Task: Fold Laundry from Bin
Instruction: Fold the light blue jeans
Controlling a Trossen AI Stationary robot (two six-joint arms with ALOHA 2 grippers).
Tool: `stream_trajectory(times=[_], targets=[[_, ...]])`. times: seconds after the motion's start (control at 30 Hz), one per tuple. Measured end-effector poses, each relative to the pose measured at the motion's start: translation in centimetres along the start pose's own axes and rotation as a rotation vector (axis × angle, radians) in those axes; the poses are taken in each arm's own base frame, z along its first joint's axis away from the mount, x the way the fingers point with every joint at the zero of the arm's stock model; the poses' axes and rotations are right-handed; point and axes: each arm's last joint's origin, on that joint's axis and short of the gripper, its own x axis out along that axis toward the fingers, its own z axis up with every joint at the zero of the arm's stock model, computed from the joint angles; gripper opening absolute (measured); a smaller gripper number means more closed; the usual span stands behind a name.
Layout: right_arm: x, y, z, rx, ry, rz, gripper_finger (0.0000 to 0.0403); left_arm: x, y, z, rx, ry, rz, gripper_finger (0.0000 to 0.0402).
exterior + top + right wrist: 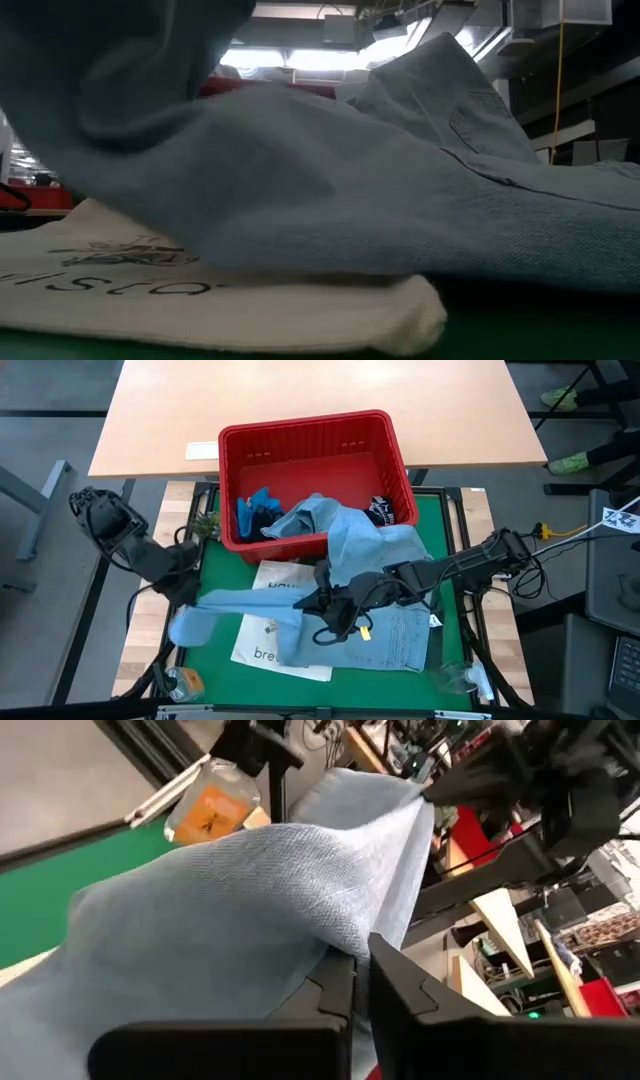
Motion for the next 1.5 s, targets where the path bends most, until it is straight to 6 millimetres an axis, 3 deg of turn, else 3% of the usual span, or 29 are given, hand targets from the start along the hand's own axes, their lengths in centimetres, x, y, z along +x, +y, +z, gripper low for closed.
stream_trajectory(times=[0.2,0.47,0.6,0.93,1.33,1.5], targets=[[1.5,0.8,-1.2,0.005,0.037,0.060,0.0030,-0.2,0.8,-0.4,-0.071,0.143,0.074,0.0001],[1.8,1.5,-2.4,-0.018,0.185,0.047,0.0128,1.2,0.9,-1.4,-0.209,0.340,0.179,0.0000],[1.6,2.2,-3.0,0.007,0.201,0.181,0.0151,2.1,1.6,-2.5,-0.278,0.452,0.301,0.0000],[1.2,5.0,-5.9,0.027,0.471,0.457,0.0154,4.4,3.8,-5.4,-0.332,0.639,0.666,0.0000],[1.8,5.5,-6.2,0.023,0.477,0.463,0.0154,6.4,7.0,-7.8,-0.355,0.700,1.073,0.0000],[1.9,5.5,-6.2,0.023,0.477,0.463,0.0154,6.8,7.8,-8.2,-0.340,0.671,1.126,0.0000]])
